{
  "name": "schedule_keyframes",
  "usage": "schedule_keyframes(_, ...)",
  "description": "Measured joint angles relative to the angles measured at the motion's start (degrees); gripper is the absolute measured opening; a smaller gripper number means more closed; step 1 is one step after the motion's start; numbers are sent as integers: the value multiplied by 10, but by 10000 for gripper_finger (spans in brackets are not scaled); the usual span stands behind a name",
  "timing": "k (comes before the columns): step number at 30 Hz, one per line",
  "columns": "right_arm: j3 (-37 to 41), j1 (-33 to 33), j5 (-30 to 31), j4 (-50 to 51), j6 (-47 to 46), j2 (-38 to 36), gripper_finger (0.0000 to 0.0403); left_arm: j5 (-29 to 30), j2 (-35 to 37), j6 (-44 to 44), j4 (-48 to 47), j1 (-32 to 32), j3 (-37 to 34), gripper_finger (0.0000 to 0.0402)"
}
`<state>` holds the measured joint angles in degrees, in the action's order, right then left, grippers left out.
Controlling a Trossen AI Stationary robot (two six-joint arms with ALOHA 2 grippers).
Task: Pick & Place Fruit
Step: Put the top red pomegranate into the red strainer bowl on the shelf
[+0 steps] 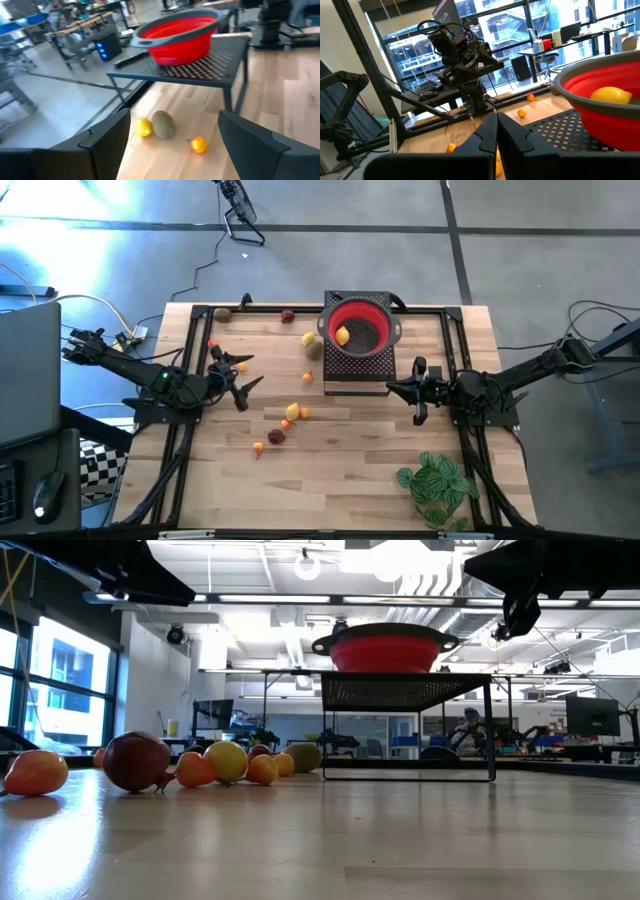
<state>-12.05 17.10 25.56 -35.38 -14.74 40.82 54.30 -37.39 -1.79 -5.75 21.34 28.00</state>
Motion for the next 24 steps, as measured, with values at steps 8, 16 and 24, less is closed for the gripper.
schedule_keyframes(8, 0, 0, 0, 11, 0, 0, 2, 18, 0, 0, 40, -51, 3, 297)
schedule_keyframes(16, 0, 0, 0, 16, 2, 0, 2, -167, -3, -2, 38, -223, 20, 296)
schedule_keyframes(24, 0, 0, 0, 17, 17, 0, 2, -334, -31, -16, 34, -385, 25, 296)
